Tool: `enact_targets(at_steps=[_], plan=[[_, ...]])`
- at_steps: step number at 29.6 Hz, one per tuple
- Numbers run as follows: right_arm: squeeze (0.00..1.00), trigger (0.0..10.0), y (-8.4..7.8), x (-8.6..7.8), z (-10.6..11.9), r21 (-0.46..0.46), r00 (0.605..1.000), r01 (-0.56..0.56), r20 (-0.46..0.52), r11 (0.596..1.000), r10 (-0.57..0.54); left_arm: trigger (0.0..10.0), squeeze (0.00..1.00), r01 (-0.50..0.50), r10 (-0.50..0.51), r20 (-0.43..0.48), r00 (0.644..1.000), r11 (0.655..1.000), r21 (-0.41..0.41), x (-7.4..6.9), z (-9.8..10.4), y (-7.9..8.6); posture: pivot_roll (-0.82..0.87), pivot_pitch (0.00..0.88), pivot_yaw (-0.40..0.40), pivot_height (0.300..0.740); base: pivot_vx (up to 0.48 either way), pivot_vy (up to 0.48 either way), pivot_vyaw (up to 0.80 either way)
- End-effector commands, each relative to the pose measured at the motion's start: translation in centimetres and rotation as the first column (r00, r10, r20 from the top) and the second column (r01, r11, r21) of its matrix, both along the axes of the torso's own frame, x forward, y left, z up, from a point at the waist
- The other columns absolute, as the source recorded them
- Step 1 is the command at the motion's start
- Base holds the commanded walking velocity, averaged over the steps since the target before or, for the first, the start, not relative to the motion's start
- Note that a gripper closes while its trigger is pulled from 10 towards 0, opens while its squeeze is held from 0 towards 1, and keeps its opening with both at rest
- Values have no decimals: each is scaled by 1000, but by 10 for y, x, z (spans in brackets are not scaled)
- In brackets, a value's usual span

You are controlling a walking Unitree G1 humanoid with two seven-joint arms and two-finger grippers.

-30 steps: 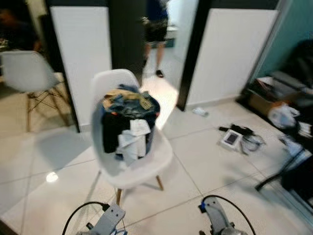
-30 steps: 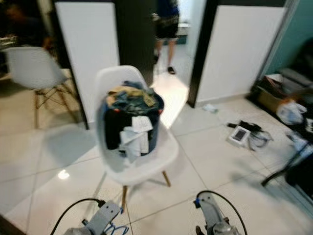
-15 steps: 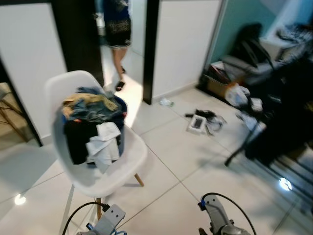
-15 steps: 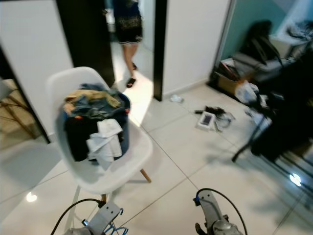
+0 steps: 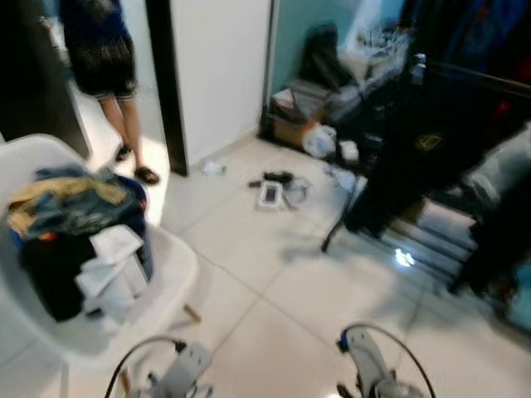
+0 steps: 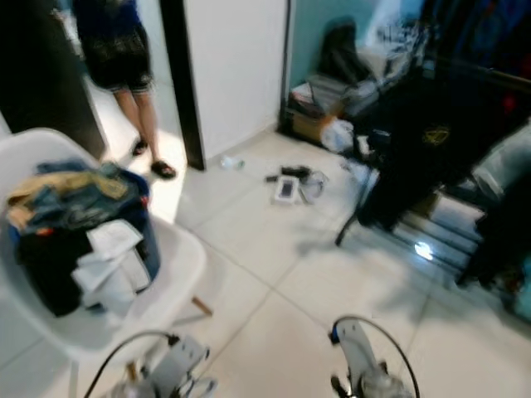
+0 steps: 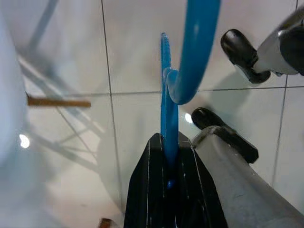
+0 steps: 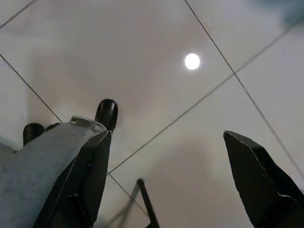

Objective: Hang hanger

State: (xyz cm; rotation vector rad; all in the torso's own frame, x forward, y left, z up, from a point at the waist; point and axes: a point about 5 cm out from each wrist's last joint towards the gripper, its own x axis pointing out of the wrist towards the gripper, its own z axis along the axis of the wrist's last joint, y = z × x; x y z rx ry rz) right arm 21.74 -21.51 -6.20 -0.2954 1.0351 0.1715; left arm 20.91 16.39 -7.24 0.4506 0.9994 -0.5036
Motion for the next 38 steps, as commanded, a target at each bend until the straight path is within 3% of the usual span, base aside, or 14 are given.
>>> enact_targets(at_steps=[1,8,13,16,23,26,27,28,29,30,31,32,34,38], plan=[[0,10000,-2,1,1,-4,1000,2,12,1000,-2,10000,0,5,-5,12,1000,1000,-1,2,1,-2,-13,0,-10,740,0,0,-769],[0,10000,2,6,5,167,952,213,186,963,-243,10000,0,-160,171,149,974,983,-86,8,6,1,-27,0,2,740,0,0,-662],[0,10000,5,13,13,313,893,244,296,918,-338,10000,0,-136,173,252,952,978,-158,14,13,-3,-27,0,7,740,0,0,0],[0,10000,-48,86,101,431,796,48,528,901,-295,10000,0,-8,120,445,887,969,-246,83,84,48,-26,0,9,740,0,0,0],[0,10000,-72,119,194,488,667,-314,724,815,-176,10000,0,294,-73,612,788,917,-269,118,165,71,-30,0,13,740,0,0,0],[0,10000,-72,123,234,438,592,-523,804,731,-58,10000,0,440,-174,648,741,856,-273,124,193,69,-35,0,18,740,0,0,0],[0,10000,-68,119,256,378,538,-656,841,653,54,10000,0,511,-231,658,717,816,-271,126,207,66,-36,0,18,740,0,0,0],[0,10000,-68,119,256,378,538,-656,841,653,54,10000,0,511,-231,658,717,816,-271,126,207,66,-36,0,18,740,0,0,0],[0,10000,-59,112,281,306,464,-786,867,537,185,10000,0,588,-301,655,693,762,-272,128,224,60,-38,0,19,740,0,0,0],[0,10000,-59,112,281,306,464,-786,867,537,185,10000,0,588,-301,655,693,762,-272,128,224,60,-38,0,19,740,0,0,0],[0,10000,-46,104,304,235,377,-881,872,410,311,10000,0,669,-396,640,658,698,-256,127,238,53,-45,0,20,740,0,0,0],[0,10000,-46,104,304,235,377,-881,872,410,311,10000,0,669,-396,640,658,698,-256,127,238,53,-45,0,20,740,0,0,0],[0,10000,-23,96,334,128,234,-964,829,234,509,10000,0,780,-555,606,570,597,-188,126,257,37,-54,0,23,740,0,0,0],[0,10000,-6,94,348,74,144,-988,771,137,620,10000,0,847,-643,597,480,517,-124,123,266,21,-62,0,27,740,0,0,0]])
